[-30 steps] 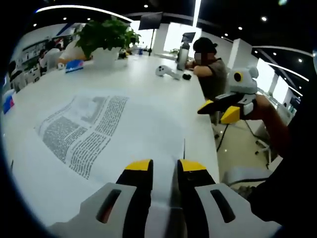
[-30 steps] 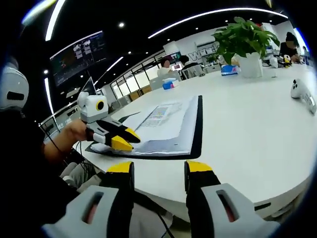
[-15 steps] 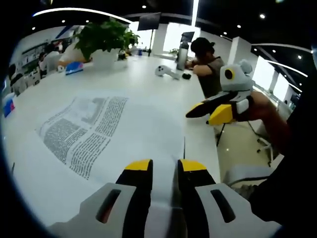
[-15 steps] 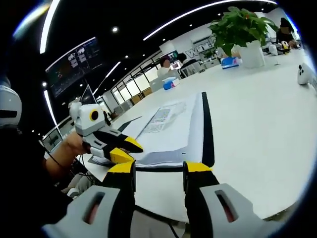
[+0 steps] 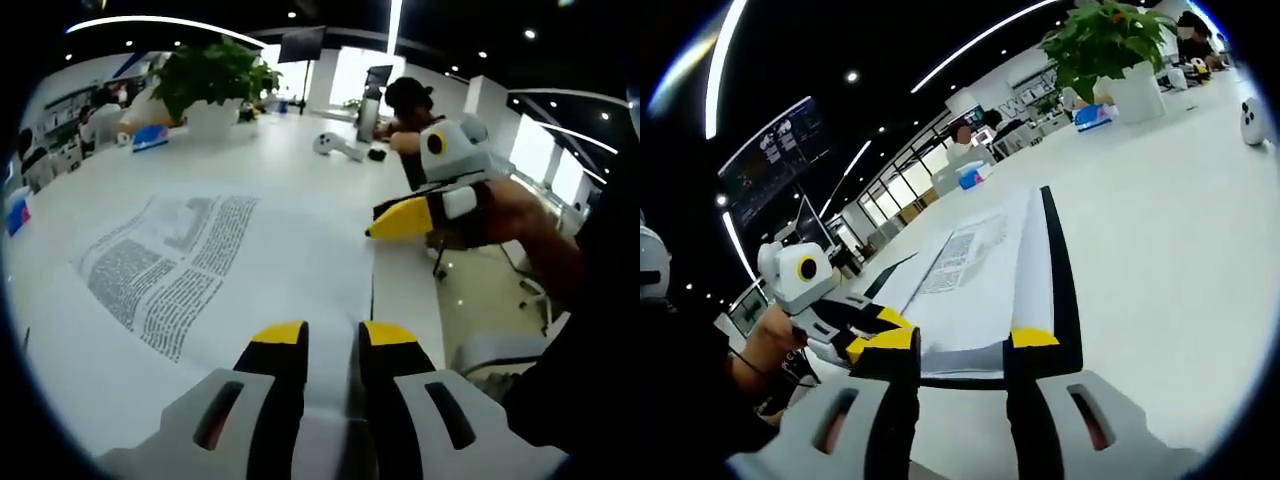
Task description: Flip through the bound document one page at a time
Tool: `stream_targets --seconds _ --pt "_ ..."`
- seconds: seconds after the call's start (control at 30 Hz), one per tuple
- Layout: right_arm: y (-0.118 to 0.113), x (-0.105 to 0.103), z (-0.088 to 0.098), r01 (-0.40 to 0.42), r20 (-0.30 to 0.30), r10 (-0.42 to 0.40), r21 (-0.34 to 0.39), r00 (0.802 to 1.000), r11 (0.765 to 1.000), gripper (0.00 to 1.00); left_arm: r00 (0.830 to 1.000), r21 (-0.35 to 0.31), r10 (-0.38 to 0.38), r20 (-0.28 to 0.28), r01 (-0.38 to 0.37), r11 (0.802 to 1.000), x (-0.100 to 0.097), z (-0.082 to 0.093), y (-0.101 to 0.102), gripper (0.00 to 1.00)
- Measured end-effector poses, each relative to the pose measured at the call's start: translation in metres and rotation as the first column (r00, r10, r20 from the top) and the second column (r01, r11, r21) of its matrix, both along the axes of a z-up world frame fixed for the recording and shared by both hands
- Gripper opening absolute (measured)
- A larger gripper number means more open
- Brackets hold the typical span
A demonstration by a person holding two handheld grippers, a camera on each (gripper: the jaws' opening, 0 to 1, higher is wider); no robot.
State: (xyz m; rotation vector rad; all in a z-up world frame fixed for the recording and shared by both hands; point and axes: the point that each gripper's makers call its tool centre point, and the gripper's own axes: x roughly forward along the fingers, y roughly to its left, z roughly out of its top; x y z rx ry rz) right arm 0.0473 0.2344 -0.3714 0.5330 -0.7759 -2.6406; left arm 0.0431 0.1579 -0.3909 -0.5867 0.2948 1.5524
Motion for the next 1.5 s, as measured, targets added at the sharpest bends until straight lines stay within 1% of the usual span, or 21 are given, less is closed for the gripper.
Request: stream_targets --seconds 0.13,0.3,0.47,0.7,0.77,0.8,0.83,0.9,1.1,1.27,1.5 --pt "0.002 -0.004 -0.002 0.027 0.011 -0.026 -0.016 1.000 1.000 0.25 1.000 0.002 -0.003 -0.002 0.003 1.000 0.001 0.000 0.000 0.23" --pt "0.000 -0.006 -0.004 0.043 0.018 -0.043 -0.040 0.999 0.998 0.23 1.000 -0.001 -0.002 -0.017 0.002 1.000 0.001 0.000 0.001 0.23" --pt "-0.001 -0.006 -0.005 0.040 0.026 -0.039 -0.037 0.999 0.998 0.18 0.999 -0.004 -0.010 -0.030 0.010 1.000 0.002 -0.001 0.002 0.23" --pt "0.003 -0.007 -0.010 0.065 0.045 -0.063 -0.043 0.997 0.997 0.08 0.999 0.006 -0.007 -0.042 0.007 1.000 0.002 -0.001 0.001 0.24" --pt "0.004 -0.006 -0.014 0.078 0.060 -0.078 0.007 0.995 0.997 0.05 0.999 0.007 -0.008 -0.043 0.008 1.000 0.002 -0.001 0.002 0.24" --pt "0.003 -0.006 -0.015 0.071 0.044 -0.073 0.047 0.996 0.996 0.03 0.999 0.008 -0.008 -0.042 0.008 1.000 0.002 -0.001 0.002 0.24" --pt "0.001 -0.005 -0.016 0.070 0.053 -0.072 0.049 0.996 0.996 0.03 0.999 0.009 -0.008 -0.041 0.008 1.000 0.002 -0.001 0.002 0.24" --pt "0.001 -0.006 -0.015 0.073 0.047 -0.076 0.069 0.996 0.995 0.02 0.999 0.011 -0.008 -0.044 0.008 1.000 0.002 -0.001 0.002 0.24" --pt "0.004 -0.007 -0.016 0.073 0.043 -0.076 0.082 0.996 0.994 0.02 0.998 0.017 -0.006 -0.059 0.007 1.000 0.003 -0.001 0.002 0.24" --pt "0.007 -0.007 -0.017 0.081 0.048 -0.085 0.076 0.995 0.994 0.02 0.998 0.027 -0.006 -0.067 0.008 1.000 0.003 -0.001 0.002 0.24" --pt "0.009 -0.009 -0.018 0.080 0.048 -0.086 0.110 0.995 0.991 0.01 0.997 0.043 0.005 -0.078 -0.001 0.999 0.003 0.000 0.002 0.24"
